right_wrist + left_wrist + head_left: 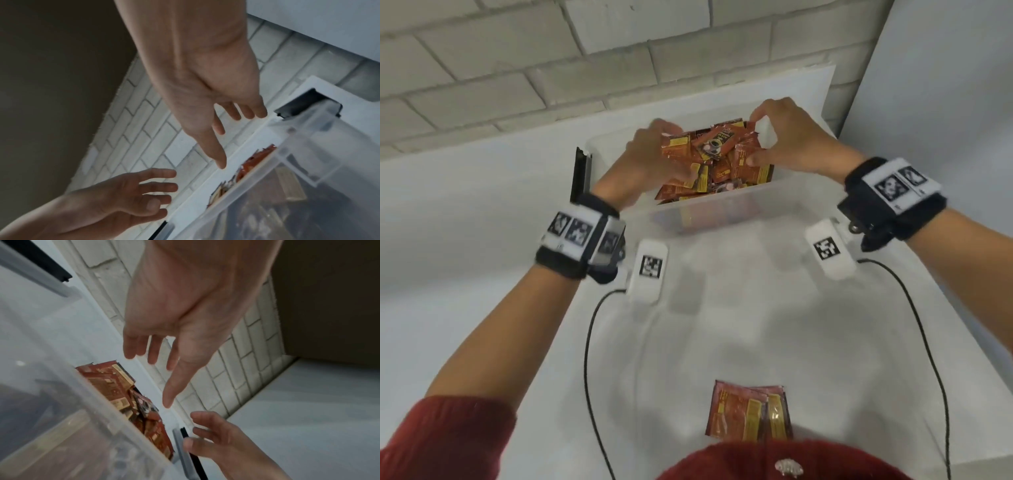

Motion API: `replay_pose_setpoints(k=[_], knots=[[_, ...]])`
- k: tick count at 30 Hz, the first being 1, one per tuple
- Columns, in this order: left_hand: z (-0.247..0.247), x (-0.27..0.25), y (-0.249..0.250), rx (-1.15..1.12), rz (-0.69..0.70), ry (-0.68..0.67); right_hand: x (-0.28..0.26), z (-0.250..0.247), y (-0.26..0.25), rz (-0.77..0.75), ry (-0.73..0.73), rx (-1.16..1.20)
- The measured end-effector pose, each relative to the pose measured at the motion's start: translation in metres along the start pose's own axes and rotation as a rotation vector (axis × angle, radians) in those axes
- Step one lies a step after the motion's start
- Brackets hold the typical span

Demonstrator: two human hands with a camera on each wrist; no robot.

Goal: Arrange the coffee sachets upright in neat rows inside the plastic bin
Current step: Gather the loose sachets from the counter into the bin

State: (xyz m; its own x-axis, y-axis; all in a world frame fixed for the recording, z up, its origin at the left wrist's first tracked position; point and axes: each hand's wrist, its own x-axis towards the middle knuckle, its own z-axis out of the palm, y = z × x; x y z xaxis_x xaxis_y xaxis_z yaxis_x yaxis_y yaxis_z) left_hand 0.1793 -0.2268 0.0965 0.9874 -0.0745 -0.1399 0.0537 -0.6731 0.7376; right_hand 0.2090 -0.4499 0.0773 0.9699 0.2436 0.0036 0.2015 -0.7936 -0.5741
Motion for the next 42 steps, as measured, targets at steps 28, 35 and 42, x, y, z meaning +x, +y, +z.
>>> replay_pose_setpoints(k=[28, 35, 42], knots=[[0.027, -0.123, -0.051, 0.062, 0.162, -0.395, -0.169, 0.056, -0.007, -0.078, -0.838, 0.187], [-0.058, -0.009, -0.075, 0.132, -0.131, 0.331, -0.071, -0.013, -0.014, -0.017, -0.491, 0.429], [-0.064, 0.055, -0.122, 0.108, -0.369, 0.167, 0.009, 0.006, -0.010, 0.154, -0.226, 0.446]])
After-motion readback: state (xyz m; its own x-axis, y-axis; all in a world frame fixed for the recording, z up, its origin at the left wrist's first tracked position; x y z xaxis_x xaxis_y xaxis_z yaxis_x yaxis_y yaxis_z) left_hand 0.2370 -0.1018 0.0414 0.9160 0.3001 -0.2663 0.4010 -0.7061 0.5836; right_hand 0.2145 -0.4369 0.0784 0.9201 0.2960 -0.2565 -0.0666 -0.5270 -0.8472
